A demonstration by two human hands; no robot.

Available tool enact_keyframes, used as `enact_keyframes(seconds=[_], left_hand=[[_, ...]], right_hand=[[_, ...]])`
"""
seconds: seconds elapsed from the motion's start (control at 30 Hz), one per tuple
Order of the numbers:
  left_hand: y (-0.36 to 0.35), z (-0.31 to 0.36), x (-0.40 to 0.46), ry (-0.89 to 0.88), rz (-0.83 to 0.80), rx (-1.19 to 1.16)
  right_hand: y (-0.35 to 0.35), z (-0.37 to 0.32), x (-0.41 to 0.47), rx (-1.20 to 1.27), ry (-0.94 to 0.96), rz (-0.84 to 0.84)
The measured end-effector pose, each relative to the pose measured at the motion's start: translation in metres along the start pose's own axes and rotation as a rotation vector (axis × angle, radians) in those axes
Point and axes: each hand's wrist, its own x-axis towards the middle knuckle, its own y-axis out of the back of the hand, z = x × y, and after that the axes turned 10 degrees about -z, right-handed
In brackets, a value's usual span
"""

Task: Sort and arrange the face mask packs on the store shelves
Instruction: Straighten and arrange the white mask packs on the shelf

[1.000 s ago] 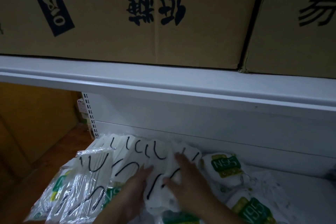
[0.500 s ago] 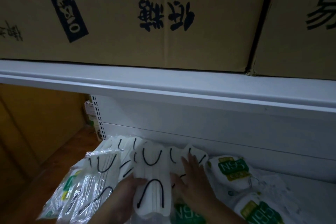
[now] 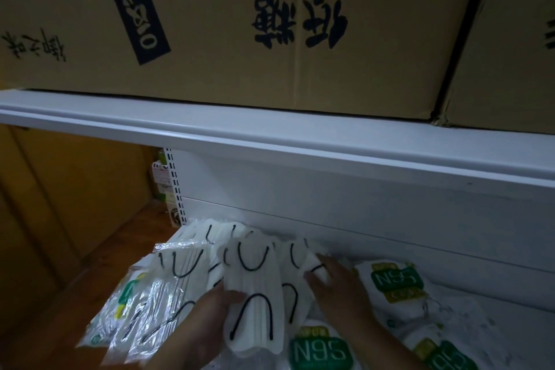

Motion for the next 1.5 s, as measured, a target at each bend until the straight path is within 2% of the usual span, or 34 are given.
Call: enact_keyframes(seconds=[0.07, 0.1, 0.2, 0.27, 0.37, 0.43, 0.5, 0.57, 0.67, 0.73, 0.77, 0.93, 1.0, 1.13, 1.2, 1.33, 1.5], left_hand=[[-0.005, -0.001, 0.002, -0.017, 0.000, -0.029], [-0.008, -0.001, 0.002, -0.014, -0.001, -0.055], [-0.013, 0.001, 0.000, 0.058, -0.011, -0.097], [-0.009, 0.000, -0.001, 0.060, 0.000, -0.093], [0.004, -0.002, -0.004, 0.016, 0.028, -0.055], [0.011, 0.003, -0.009, -0.013, 0.046, -0.021], [0.021, 0.012, -0.015, -0.044, 0.083, -0.007], [0.033, 0.021, -0.019, -0.056, 0.111, 0.008], [0.038, 0.026, -0.026, -0.043, 0.133, 0.012], [0.036, 0.026, -0.028, -0.042, 0.124, 0.000], [0.035, 0.025, -0.028, -0.044, 0.114, -0.005], [0.037, 0.023, -0.032, -0.040, 0.063, -0.039], [0.039, 0.024, -0.034, -0.035, 0.044, -0.049], [0.040, 0.026, -0.032, -0.037, -0.015, -0.013], [0.029, 0.023, -0.026, -0.023, -0.037, -0.024], [-0.016, 0.019, -0.010, 0.126, -0.205, -0.108], [-0.068, -0.007, 0.013, 0.139, -0.269, 0.063]], right_hand=[[-0.006, -0.021, -0.010, 0.102, 0.120, -0.046], [-0.013, -0.031, -0.016, 0.079, 0.194, -0.089], [-0.036, -0.047, -0.028, -0.199, 0.383, -0.255], [-0.045, -0.051, -0.029, -0.341, 0.404, -0.357], [-0.052, -0.057, -0.028, -0.365, 0.394, -0.424], [-0.050, -0.058, -0.028, -0.360, 0.432, -0.369], [-0.046, -0.050, -0.024, -0.327, 0.437, -0.226], [-0.039, -0.039, -0.014, -0.349, 0.325, -0.161], [-0.035, -0.023, 0.003, -0.527, 0.073, -0.266], [-0.037, -0.017, 0.011, -0.582, -0.008, -0.352], [-0.039, -0.015, 0.014, -0.592, -0.016, -0.360], [-0.038, -0.018, 0.014, -0.625, 0.068, -0.194], [-0.031, -0.022, 0.008, -0.494, 0.090, -0.102], [-0.002, -0.040, -0.015, -0.071, 0.075, 0.115], [0.003, -0.053, -0.031, -0.050, 0.148, 0.049], [-0.003, -0.059, -0.058, -0.178, 0.314, -0.164], [0.020, -0.025, -0.092, -0.361, 0.116, -0.180]])
